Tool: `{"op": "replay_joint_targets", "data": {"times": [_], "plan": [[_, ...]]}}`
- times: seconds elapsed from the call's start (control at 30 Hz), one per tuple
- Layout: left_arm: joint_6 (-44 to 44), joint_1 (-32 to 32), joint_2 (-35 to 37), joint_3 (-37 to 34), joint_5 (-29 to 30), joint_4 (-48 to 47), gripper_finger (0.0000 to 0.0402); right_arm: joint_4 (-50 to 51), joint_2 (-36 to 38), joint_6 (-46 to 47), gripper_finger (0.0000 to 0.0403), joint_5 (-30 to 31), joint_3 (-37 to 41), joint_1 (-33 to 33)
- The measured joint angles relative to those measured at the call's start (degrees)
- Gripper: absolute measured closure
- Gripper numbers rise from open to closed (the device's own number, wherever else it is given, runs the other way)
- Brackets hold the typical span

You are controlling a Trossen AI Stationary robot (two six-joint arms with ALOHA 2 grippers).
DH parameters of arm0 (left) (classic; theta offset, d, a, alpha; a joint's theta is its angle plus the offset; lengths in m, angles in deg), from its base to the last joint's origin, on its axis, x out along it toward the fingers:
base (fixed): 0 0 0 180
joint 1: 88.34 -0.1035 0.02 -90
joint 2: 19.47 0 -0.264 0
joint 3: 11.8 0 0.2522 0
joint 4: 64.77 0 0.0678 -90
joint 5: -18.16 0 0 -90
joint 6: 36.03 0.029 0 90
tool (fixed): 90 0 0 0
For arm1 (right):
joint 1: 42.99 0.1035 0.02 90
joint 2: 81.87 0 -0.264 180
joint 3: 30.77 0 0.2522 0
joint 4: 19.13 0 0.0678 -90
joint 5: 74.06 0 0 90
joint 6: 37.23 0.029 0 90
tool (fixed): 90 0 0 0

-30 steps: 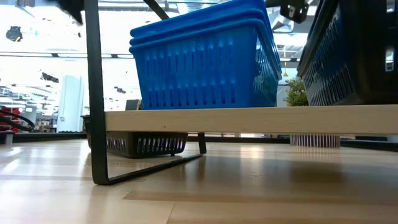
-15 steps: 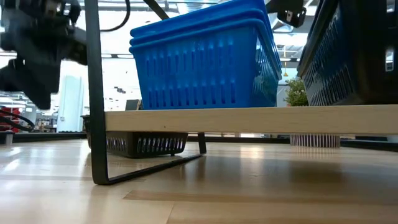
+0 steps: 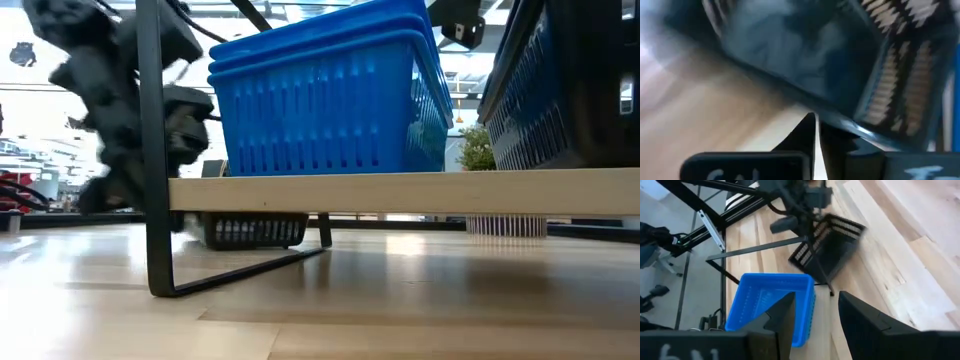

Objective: Stack baskets on shelf by color
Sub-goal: Stack the black bin on top of the black bin on the shelf

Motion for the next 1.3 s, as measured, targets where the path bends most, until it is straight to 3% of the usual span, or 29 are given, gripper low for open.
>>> {"op": "replay_joint_targets", "data": {"times": [0.2,0.3,0.4,0.5,0.8,1.13,1.3], "plan": [[5.5,-10.9,-6.0,0.0,-3.9,9.7,0.0399,0.2,0.0,-0.5,0.0234,0.4,0.0,-1.7],[7.8,-16.0,-7.5,0.0,-5.9,12.4,0.0398,0.5,-0.4,-1.1,0.0236,3.6,0.0,-2.7],[9.3,-20.3,-7.9,0.2,-8.1,15.7,0.0397,1.1,-3.2,-1.2,0.0238,8.3,0.0,-4.8],[11.1,-23.1,-7.6,1.7,-9.4,16.3,0.0397,-0.3,-7.6,-1.2,0.0238,8.3,-0.1,-8.1],[17.4,-25.3,-5.9,5.3,-17.7,10.8,0.0397,-7.2,-25.3,-1.1,0.019,0.1,-1.1,-13.5],[20.9,-27.9,1.4,5.8,-14.8,2.9,0.0397,-7.8,-36.4,-6.9,0.018,-2.8,-10.4,-13.3],[21.4,-28.5,4.1,5.7,-14.4,0.0,0.0397,-7.6,-39.8,-7.2,0.0186,-4.7,-11.2,-13.6]]}}
